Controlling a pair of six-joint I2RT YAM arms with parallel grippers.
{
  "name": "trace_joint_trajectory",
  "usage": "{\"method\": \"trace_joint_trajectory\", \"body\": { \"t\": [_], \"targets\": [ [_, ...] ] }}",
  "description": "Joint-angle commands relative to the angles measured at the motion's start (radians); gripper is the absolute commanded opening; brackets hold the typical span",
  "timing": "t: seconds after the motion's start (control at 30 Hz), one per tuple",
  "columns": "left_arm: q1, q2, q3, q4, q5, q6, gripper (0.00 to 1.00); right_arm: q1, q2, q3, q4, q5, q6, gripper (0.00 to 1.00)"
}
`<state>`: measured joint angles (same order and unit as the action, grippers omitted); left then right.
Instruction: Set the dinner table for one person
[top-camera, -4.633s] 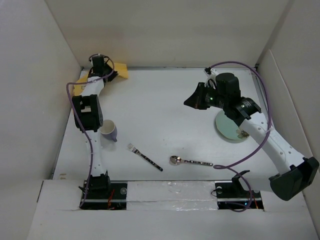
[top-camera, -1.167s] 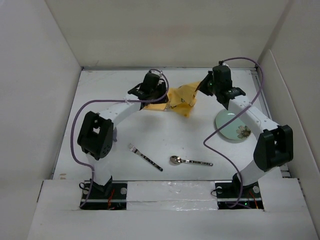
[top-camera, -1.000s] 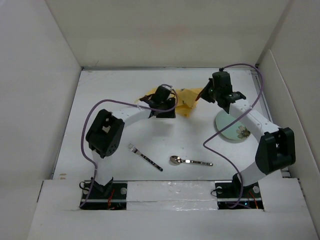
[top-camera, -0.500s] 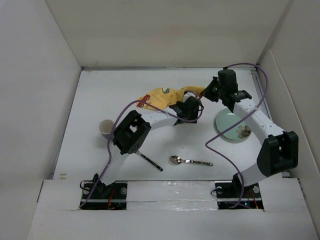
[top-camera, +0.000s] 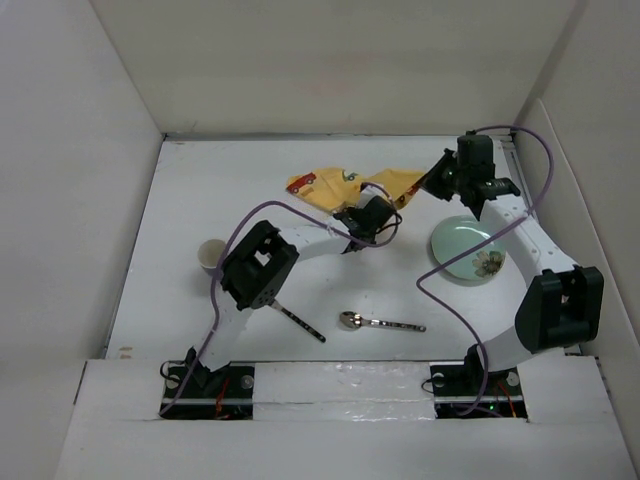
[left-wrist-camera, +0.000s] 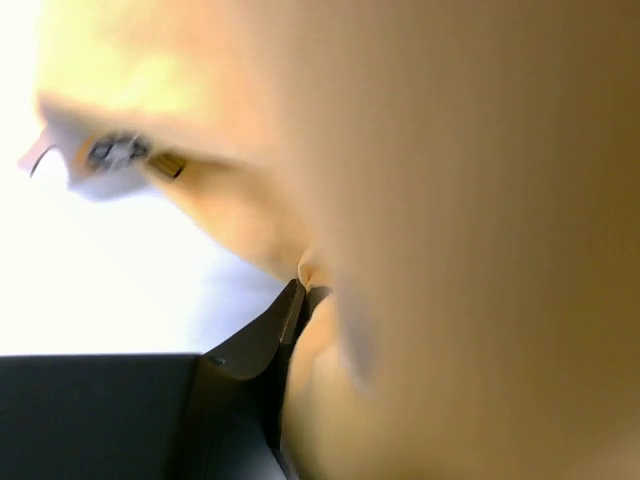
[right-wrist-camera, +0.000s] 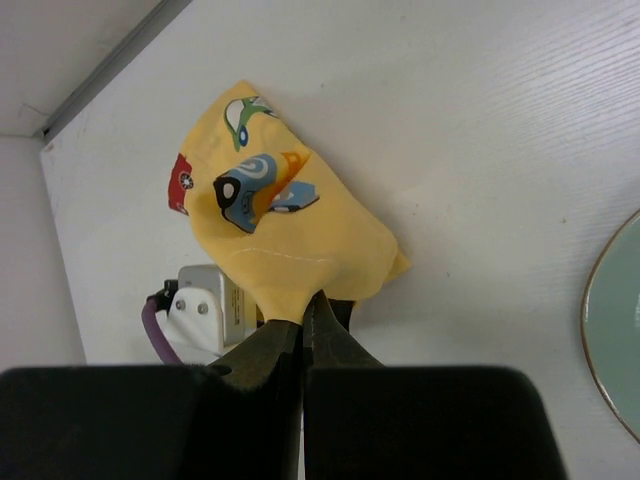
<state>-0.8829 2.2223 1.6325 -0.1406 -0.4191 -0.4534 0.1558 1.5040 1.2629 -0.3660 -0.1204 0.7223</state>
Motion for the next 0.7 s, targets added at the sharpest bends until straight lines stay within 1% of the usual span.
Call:
{"method": "trace_joint_trajectory", "body": {
  "t": [0.0,0.03,0.07,0.1,0.13,0.17,0.2,0.27,0.3,0.37,0.4,0.43,0.47,0.5,0.53,0.57,0.6,0.63,0.67],
  "targets": [
    [-0.001,-0.218,-0.101,-0.024,-0.033,0.088,0.0,-0.024,-0.041,0.07,0.01,-0.001,-0.007,0.0],
    [-0.001,-0.271,-0.146,-0.021,-0.03,0.103,0.0,-0.035,-0.044,0.079,0.01,0.008,-0.012,0.0],
    [0.025,-0.315,-0.163,-0.024,-0.006,0.12,0.0,-0.035,-0.044,0.084,0.012,0.011,-0.014,0.0],
    [0.044,-0.402,-0.171,-0.036,0.015,0.131,0.0,-0.035,-0.048,0.09,0.013,0.021,-0.03,0.0],
    [0.065,-0.439,-0.175,-0.054,0.054,0.142,0.0,-0.035,-0.056,0.102,0.012,0.046,-0.04,0.0],
    [0.115,-0.469,-0.169,-0.098,0.078,0.145,0.0,-0.044,-0.062,0.107,0.007,0.066,-0.053,0.0],
    [0.142,-0.518,-0.157,-0.126,0.091,0.144,0.0,-0.044,-0.071,0.108,0.007,0.088,-0.073,0.0],
    [0.189,-0.559,-0.134,-0.163,0.135,0.153,0.0,-0.044,-0.09,0.101,0.024,0.142,-0.09,0.0],
    [0.235,-0.587,-0.125,-0.169,0.147,0.159,0.0,-0.044,-0.09,0.101,0.032,0.157,-0.106,0.0],
    [0.287,-0.589,-0.062,-0.198,0.186,0.176,0.0,-0.044,-0.059,0.127,0.039,0.177,-0.113,0.0],
    [0.335,-0.566,-0.03,-0.211,0.195,0.182,0.0,-0.044,-0.042,0.148,0.039,0.182,-0.121,0.0],
    [0.36,-0.547,0.048,-0.221,0.197,0.188,0.0,-0.044,-0.022,0.176,0.044,0.177,-0.124,0.0],
    [0.387,-0.526,0.096,-0.244,0.2,0.188,0.0,-0.044,0.007,0.247,0.047,0.177,-0.127,0.0],
    [0.416,-0.474,0.146,-0.252,0.212,0.185,0.0,-0.044,0.066,0.297,0.042,0.174,-0.129,0.0],
    [0.47,-0.44,0.271,-0.264,0.241,0.18,0.0,-0.044,0.1,0.356,0.017,0.168,-0.127,0.0],
    [0.495,-0.409,0.35,-0.301,0.246,0.173,0.0,-0.044,0.129,0.413,0.007,0.168,-0.129,0.0],
    [0.518,-0.344,0.428,-0.319,0.246,0.148,0.0,-0.044,0.186,0.541,-0.013,0.166,-0.126,0.0],
    [0.56,-0.313,0.598,-0.341,0.265,0.136,0.0,-0.035,0.211,0.606,-0.022,0.163,-0.124,0.0],
    [0.579,-0.29,0.678,-0.37,0.273,0.121,0.0,-0.035,0.228,0.666,-0.024,0.163,-0.126,0.0]
  ]
}}
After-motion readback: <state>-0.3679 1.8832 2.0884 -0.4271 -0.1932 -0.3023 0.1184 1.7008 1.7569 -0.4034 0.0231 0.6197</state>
